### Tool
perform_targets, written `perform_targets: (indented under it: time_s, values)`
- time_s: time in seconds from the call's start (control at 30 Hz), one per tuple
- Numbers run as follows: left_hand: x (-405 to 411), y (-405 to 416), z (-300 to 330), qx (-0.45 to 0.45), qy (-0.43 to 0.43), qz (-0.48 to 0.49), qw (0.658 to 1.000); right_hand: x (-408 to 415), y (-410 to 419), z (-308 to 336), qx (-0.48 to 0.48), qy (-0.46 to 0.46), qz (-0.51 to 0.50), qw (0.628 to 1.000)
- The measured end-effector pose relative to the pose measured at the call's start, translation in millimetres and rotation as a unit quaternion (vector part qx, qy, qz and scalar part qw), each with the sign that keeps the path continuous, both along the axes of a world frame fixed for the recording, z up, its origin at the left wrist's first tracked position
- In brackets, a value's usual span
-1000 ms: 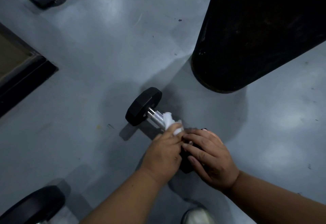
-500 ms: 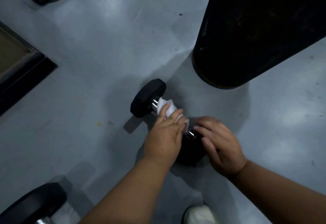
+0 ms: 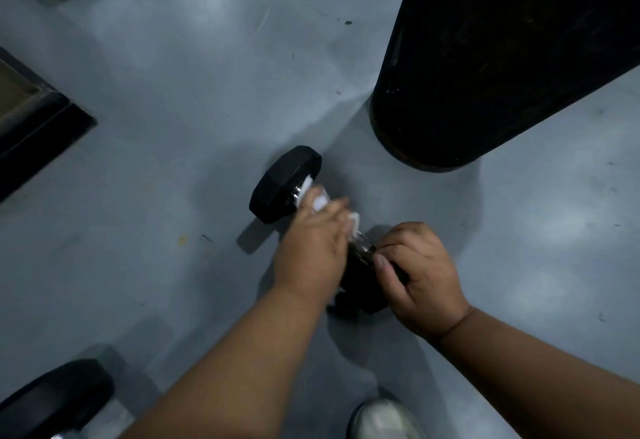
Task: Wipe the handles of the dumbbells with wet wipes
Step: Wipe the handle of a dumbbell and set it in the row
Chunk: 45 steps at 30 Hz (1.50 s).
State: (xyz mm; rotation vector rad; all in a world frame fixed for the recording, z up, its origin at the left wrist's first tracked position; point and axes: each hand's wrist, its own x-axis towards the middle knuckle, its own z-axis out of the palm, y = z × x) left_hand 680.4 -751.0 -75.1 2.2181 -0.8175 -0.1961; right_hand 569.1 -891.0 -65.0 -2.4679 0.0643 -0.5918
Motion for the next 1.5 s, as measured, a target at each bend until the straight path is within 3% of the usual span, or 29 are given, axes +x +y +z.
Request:
perform_targets:
  time_s: [0.1,0.23,0.4,0.53,0.6,0.8,1.03,1.1,1.23,1.4,1.5]
  values:
    - [-30.0,-2.8,-0.2,-0.031,0.03,-0.094,0.995,2.5,-4.5,-7.1,0.006,-0.013,-0.013,1.0]
    - [-0.9,15.4,-15.4,-0.023,-0.061,-0.18,0.982,2.5,-5.3,-8.7,0.007,-0.019,-0.011,1.0]
    - [17.9,7.0,-8.4,-0.014,-0.037,0.006,0.999,2.9,-7.4,-9.4,0.009,-0.016,-0.016,1.0]
    - [-15.4,8.6,-10.6,-0.01,-0.084,-0.176,0.981,2.0,-7.2,-9.7,0.015,-0.011,-0.013,1.0]
    - [-3.7,14.9,-17.8,-0.026,-0.083,-0.212,0.973,3.4,-7.0,-8.7,0.013,-0.008,-0.012,1.0]
    - [22.2,5.7,-12.4,-0.027,-0.046,-0.01,0.999,0.8,-4.7,-6.9,0.006,0.0,-0.032,0.999]
    - [-8.6,10.6,-14.6,-0.006,-0.057,-0.148,0.987,-2.0,-0.3,-1.9,-0.038,0.009,-0.011,0.999]
    - [11.8,11.7,-14.4,0.005,-0.089,-0.123,0.988,-4.7,4.4,1.4,-0.078,0.006,-0.003,0.997]
    - [27.9,7.7,-18.5,0.008,-0.025,-0.019,0.999,-4.6,7.8,0.0,-0.091,-0.001,0.009,0.996]
    - [-23.9,8.9,-11.1,-0.015,-0.048,-0.181,0.982,-1.9,-3.4,-2.6,-0.103,-0.004,0.042,0.994]
    - [7.4,14.3,-15.0,0.01,-0.112,-0.176,0.978,-0.9,-4.7,-1.3,-0.107,0.0,0.05,0.993]
